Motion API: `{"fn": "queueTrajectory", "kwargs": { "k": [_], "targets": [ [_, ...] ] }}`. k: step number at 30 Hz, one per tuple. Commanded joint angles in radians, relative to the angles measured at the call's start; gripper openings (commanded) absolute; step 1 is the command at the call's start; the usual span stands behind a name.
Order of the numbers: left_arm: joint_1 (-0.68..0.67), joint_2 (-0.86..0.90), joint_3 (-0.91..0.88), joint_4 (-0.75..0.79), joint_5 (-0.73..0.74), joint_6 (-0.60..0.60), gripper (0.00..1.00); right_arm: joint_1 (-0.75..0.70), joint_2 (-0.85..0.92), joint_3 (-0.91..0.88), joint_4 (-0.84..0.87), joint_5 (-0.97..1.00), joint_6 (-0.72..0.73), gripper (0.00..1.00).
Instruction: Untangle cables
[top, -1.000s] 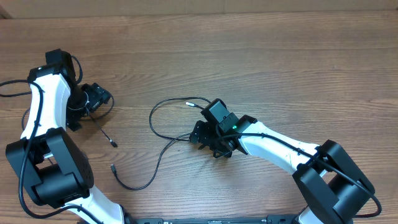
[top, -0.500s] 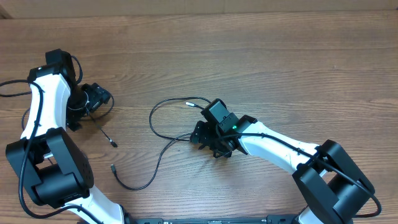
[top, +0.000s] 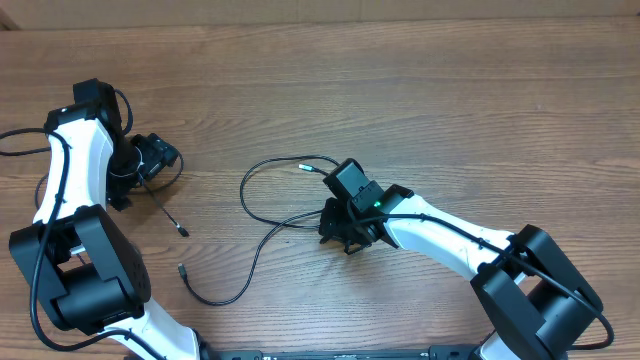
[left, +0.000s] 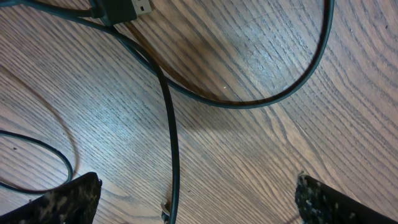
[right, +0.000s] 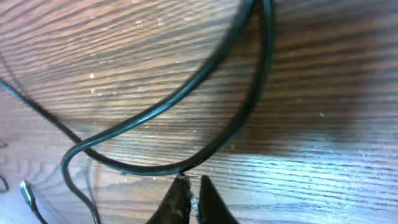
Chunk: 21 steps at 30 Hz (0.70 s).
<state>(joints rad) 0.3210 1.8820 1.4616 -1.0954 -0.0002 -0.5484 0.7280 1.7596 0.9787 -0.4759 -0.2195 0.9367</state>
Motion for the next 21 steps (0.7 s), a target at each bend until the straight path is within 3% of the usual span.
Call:
{"fn": "queueTrajectory", "kwargs": {
  "k": [1, 7, 9, 10, 11, 13, 21],
  "targets": [
    [-0.002, 0.001, 0.019, 0.000, 0.003, 0.002, 1.00, 0.002, -0.058, 0.067, 0.003, -0.003, -0.029, 0.11],
    [-0.003, 0.001, 0.019, 0.000, 0.003, 0.002, 1.00, 0.002, -0.064, 0.102, 0.005, 0.014, -0.029, 0.46],
    [-0.003, 0.001, 0.019, 0.000, 0.003, 0.002, 1.00, 0.002, -0.063, 0.101, -0.013, 0.071, -0.029, 0.67],
    [-0.003, 0.001, 0.019, 0.000, 0.003, 0.002, 1.00, 0.002, -0.063, 0.101, -0.025, 0.103, -0.029, 0.87],
    [-0.003, 0.001, 0.019, 0.001, 0.003, 0.002, 1.00, 0.002, -0.063, 0.101, -0.039, 0.136, -0.029, 0.93],
    [-0.003, 0.001, 0.019, 0.001, 0.000, 0.002, 1.00, 0.002, -0.063, 0.100, -0.066, 0.167, -0.025, 1.00],
    [-0.001, 0.001, 0.019, 0.000, 0.000, 0.002, 1.00, 0.002, -0.056, 0.066, -0.046, 0.195, 0.016, 1.00]
  ]
}}
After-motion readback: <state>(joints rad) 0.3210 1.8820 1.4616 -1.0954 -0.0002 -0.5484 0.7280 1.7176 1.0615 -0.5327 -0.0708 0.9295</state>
